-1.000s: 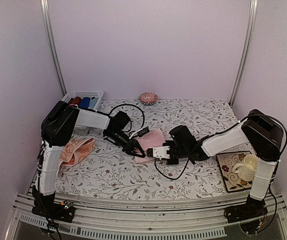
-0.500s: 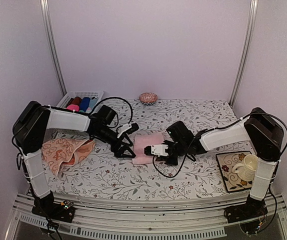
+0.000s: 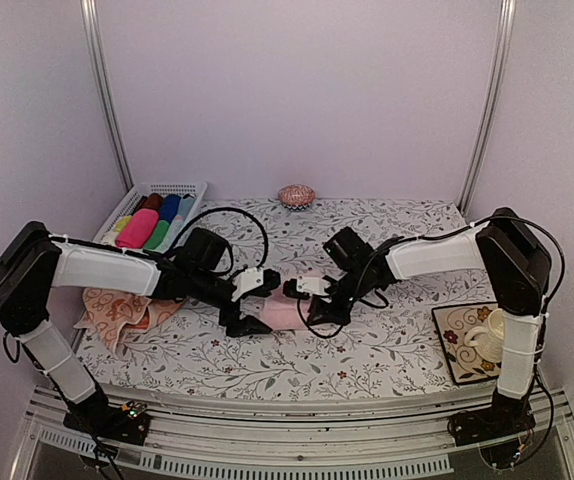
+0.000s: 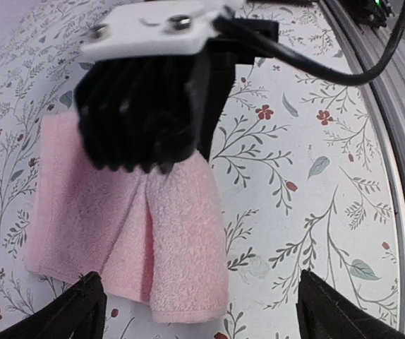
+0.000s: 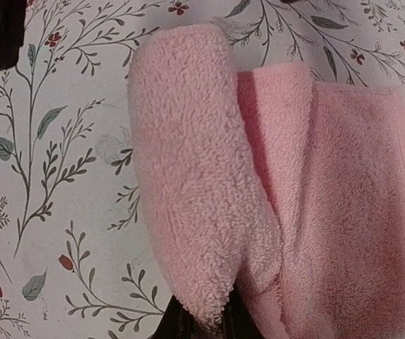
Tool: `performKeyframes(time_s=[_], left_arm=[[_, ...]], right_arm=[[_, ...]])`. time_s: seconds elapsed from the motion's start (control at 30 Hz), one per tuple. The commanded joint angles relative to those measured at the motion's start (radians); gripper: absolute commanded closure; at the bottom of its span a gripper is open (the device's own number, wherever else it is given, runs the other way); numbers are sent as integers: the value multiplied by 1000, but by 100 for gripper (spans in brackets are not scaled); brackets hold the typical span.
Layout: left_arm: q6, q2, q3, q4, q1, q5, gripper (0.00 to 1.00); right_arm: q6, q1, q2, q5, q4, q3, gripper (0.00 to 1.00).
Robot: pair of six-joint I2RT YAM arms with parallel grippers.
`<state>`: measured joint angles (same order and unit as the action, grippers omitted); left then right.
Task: Roll the towels
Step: Roll the towel at the center of the board.
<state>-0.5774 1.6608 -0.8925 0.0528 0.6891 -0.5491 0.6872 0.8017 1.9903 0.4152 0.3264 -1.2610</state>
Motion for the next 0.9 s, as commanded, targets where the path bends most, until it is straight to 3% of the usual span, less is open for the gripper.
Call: performKeyframes(time_s=[0.0, 0.23, 0.67, 0.77, 0.87], left_arm=[[-54, -10, 18, -66, 72, 66, 8], [-67, 42, 11, -89, 159, 183, 22], [-80, 142, -18, -124, 176, 342, 29], [-80, 158, -27, -120, 176, 346, 34], [-76, 172, -32, -117, 176, 352, 47]], right_arm=[[-75, -8, 84, 74, 173, -63, 92], [-114, -23, 140, 110, 240, -140, 91], [-112, -33, 143, 126, 252, -147, 90], [-112, -36, 143, 126, 252, -148, 90], [-110, -38, 143, 129, 252, -147, 90]])
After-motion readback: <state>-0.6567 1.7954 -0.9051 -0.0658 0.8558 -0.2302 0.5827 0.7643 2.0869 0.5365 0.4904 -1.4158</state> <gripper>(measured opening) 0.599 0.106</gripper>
